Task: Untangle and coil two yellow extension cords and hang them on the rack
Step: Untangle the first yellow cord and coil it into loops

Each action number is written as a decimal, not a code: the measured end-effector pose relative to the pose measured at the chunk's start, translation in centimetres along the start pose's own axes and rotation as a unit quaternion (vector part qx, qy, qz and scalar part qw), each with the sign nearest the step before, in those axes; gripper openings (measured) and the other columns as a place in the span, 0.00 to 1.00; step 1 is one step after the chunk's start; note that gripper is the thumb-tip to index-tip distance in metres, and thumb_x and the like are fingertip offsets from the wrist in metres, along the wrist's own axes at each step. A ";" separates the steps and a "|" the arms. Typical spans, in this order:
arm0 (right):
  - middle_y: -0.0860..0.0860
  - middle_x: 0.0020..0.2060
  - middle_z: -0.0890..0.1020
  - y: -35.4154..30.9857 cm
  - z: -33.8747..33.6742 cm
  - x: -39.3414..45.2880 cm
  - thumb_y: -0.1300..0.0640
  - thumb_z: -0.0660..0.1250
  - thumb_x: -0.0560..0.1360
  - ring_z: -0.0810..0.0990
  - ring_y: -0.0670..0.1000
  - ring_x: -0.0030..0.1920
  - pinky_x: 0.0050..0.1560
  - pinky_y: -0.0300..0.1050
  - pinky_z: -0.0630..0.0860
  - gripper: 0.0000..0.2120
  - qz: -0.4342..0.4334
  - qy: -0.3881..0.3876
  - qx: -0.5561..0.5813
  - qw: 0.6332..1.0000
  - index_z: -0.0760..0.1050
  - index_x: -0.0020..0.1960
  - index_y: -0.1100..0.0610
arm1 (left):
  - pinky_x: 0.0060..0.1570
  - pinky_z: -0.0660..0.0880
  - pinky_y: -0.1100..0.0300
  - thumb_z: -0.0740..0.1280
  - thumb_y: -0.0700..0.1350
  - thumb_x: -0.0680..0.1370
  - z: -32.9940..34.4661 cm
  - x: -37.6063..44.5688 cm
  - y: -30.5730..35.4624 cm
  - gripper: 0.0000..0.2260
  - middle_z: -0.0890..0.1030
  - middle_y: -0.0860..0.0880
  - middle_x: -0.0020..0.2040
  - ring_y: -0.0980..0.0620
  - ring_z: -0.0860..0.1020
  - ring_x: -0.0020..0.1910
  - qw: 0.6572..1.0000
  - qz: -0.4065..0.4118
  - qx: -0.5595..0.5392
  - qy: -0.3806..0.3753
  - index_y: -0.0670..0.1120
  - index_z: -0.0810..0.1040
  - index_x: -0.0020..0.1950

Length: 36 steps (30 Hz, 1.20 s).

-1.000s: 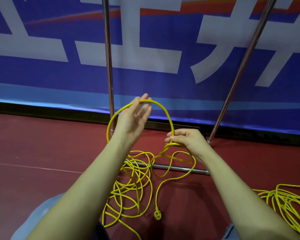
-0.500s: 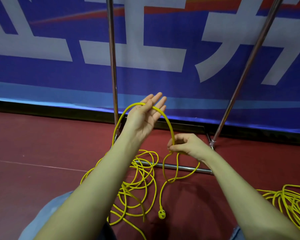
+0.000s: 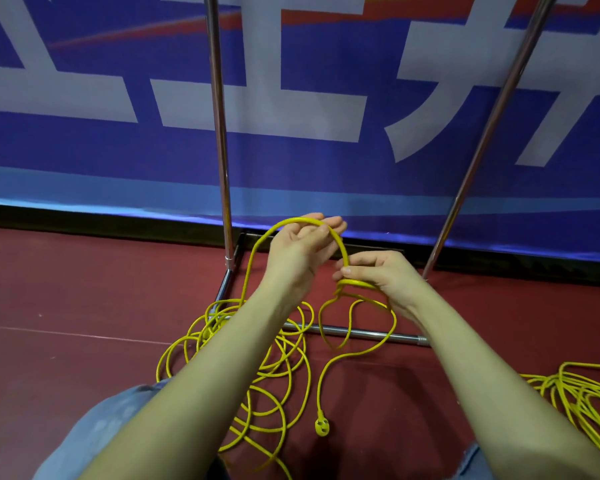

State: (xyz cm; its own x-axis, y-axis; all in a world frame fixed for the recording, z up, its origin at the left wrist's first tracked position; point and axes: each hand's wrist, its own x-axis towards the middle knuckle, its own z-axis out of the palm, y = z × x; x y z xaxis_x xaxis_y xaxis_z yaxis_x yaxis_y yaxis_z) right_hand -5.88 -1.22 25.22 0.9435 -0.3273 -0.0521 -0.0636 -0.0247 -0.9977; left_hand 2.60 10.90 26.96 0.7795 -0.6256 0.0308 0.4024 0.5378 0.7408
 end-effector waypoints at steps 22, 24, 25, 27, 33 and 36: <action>0.58 0.47 0.81 0.5 0.5 0.5 0.72 0.63 0.74 0.82 0.49 0.41 0.38 0.37 0.71 0.25 0.055 0.129 0.054 0.989 0.61 0.69 0.65 | 0.44 0.80 0.53 0.58 0.32 0.80 -0.5 0.7 3.2 0.08 0.83 0.43 0.45 0.48 0.83 0.44 0.986 -0.017 -0.152 0.062 0.40 0.70 0.57; 0.58 0.47 0.81 -0.2 1.0 0.5 0.74 0.57 0.76 0.84 0.49 0.37 0.35 0.37 0.74 0.21 0.008 0.114 0.087 0.990 0.61 0.67 0.61 | 0.49 0.78 0.51 0.58 0.33 0.80 -0.9 0.8 2.7 0.10 0.81 0.43 0.47 0.44 0.81 0.52 0.989 -0.012 -0.126 0.071 0.42 0.67 0.60; 0.57 0.47 0.81 -0.4 1.1 0.5 0.72 0.55 0.78 0.84 0.49 0.36 0.36 0.39 0.75 0.20 -0.010 0.099 0.082 0.992 0.59 0.66 0.58 | 0.53 0.76 0.47 0.59 0.34 0.80 -1.1 0.9 2.3 0.12 0.81 0.43 0.48 0.42 0.79 0.55 0.993 -0.011 -0.093 0.066 0.45 0.65 0.62; 0.54 0.46 0.82 -0.4 1.1 0.4 0.66 0.53 0.81 0.84 0.49 0.36 0.41 0.44 0.74 0.15 -0.038 0.084 0.029 0.995 0.58 0.66 0.57 | 0.59 0.73 0.41 0.61 0.35 0.79 -1.2 0.6 1.7 0.19 0.82 0.44 0.48 0.40 0.80 0.53 0.999 -0.014 -0.015 0.036 0.51 0.59 0.64; 0.52 0.41 0.83 0.1 -0.5 0.2 0.61 0.51 0.83 0.83 0.47 0.35 0.39 0.42 0.77 0.11 -0.044 0.125 -0.011 0.991 0.70 0.60 0.57 | 0.41 0.81 0.53 0.60 0.31 0.79 -0.7 0.2 1.4 0.19 0.80 0.40 0.43 0.44 0.84 0.40 1.000 0.005 0.004 0.022 0.50 0.60 0.63; 0.46 0.39 0.84 0.8 -0.8 0.1 0.58 0.50 0.83 0.83 0.46 0.39 0.46 0.44 0.75 0.12 -0.006 0.138 -0.020 0.990 0.70 0.61 0.55 | 0.39 0.82 0.53 0.59 0.32 0.80 -0.5 0.7 2.5 0.10 0.80 0.40 0.47 0.45 0.84 0.39 0.995 0.008 -0.087 0.044 0.42 0.66 0.58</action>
State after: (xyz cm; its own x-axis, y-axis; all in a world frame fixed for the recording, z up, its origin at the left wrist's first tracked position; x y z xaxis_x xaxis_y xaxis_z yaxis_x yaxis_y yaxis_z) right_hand -6.10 -2.06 24.44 0.8198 -0.5723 -0.0208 -0.0711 -0.0658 -0.9953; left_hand 4.43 12.12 28.49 0.8220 -0.5691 -0.0225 0.4613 0.6421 0.6123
